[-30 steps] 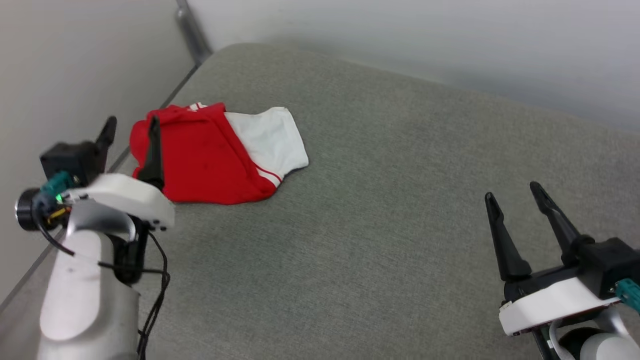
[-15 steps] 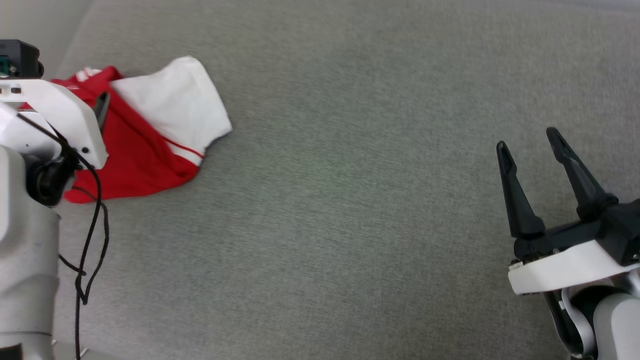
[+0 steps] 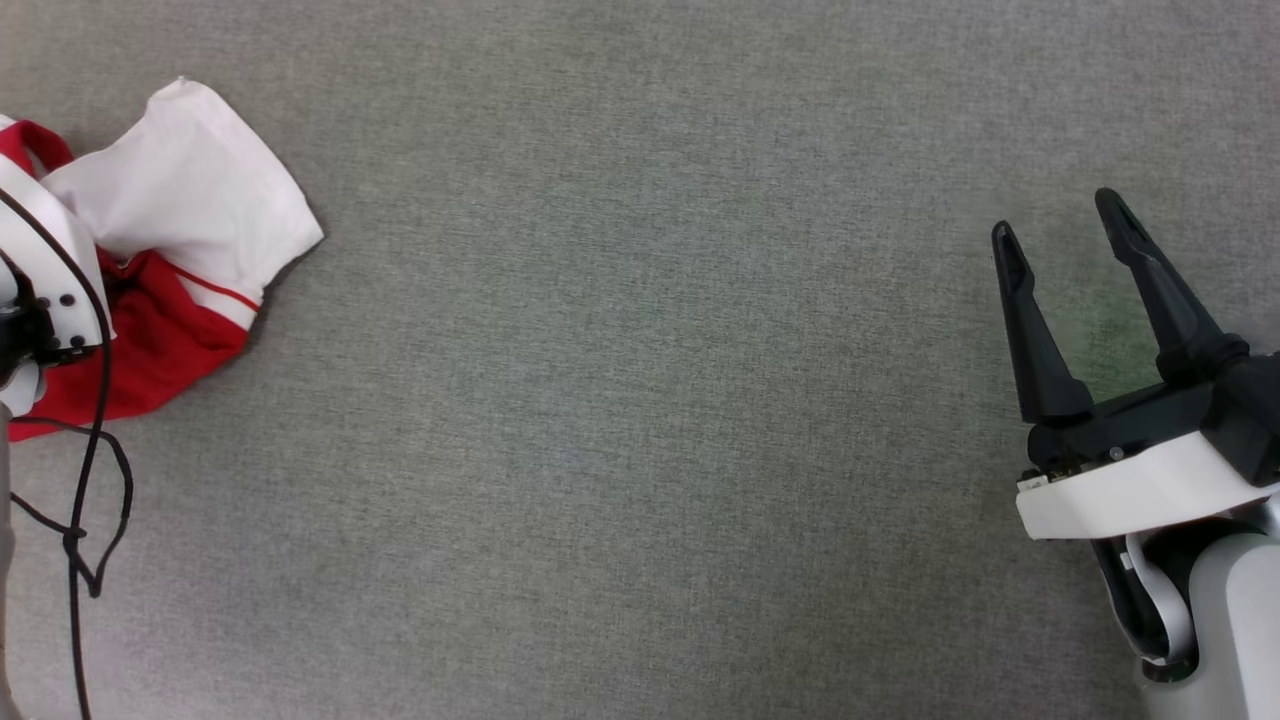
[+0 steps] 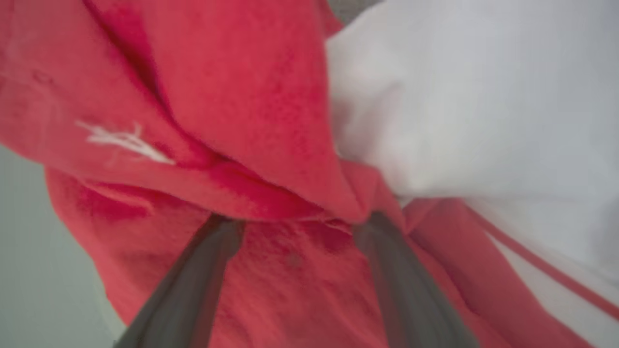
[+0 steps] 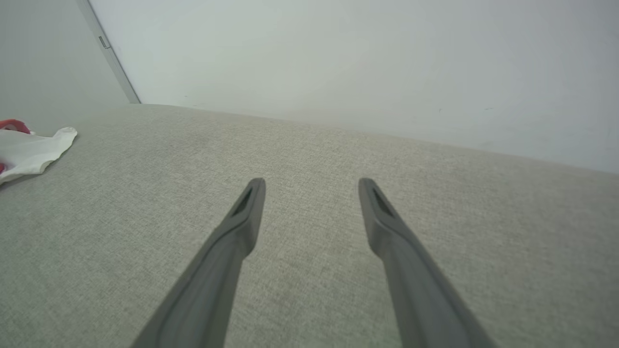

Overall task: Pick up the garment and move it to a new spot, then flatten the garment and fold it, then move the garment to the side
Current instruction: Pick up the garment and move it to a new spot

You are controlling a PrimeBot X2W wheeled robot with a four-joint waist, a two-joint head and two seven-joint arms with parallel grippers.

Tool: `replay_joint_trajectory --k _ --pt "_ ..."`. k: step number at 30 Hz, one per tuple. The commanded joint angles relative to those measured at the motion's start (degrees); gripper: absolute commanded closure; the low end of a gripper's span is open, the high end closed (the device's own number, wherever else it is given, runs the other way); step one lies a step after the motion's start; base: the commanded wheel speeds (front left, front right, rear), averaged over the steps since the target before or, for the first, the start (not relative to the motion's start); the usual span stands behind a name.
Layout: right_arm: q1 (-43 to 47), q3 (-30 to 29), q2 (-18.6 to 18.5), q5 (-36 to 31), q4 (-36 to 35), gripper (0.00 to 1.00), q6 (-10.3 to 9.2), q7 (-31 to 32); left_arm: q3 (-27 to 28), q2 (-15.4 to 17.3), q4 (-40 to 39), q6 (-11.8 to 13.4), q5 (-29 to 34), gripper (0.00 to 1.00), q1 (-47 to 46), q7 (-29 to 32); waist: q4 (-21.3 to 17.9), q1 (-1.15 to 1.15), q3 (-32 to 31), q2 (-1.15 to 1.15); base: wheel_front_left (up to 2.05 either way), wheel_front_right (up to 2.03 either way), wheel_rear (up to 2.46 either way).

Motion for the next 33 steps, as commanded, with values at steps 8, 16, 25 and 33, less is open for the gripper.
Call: replay_joint_trajectory --k 8,16,25,33 --pt "-0.61 -0.90 0.72 0.23 1.14 0.00 0.00 -1.16 -0.45 -1.22 -0.01 1.92 0.72 1.00 2.07 -5.40 -0.43 -0.01 -1.22 0.00 0.00 0.00 0.00" --pt "1.75 -1.52 1.99 0.33 2.47 0.00 -0.01 -1.76 0.31 -1.30 -2.18 5.84 3.06 1.00 0.40 -21.19 0.48 -0.01 -7.09 0.00 0.00 0.00 0.00" --pt "6.34 -3.78 4.43 0.48 3.80 0.00 0.00 -2.42 0.05 -4.10 -4.29 5.74 3.74 1.00 -0.06 -40.72 1.22 -0.01 -16.40 0.00 0.00 0.00 0.00" --pt "11.05 -5.45 6.42 0.39 4.01 0.00 0.00 -2.27 -0.92 -9.26 -7.39 4.53 2.20 1.00 3.22 -50.90 -0.63 -0.01 -23.97 0.00 0.00 0.00 0.00"
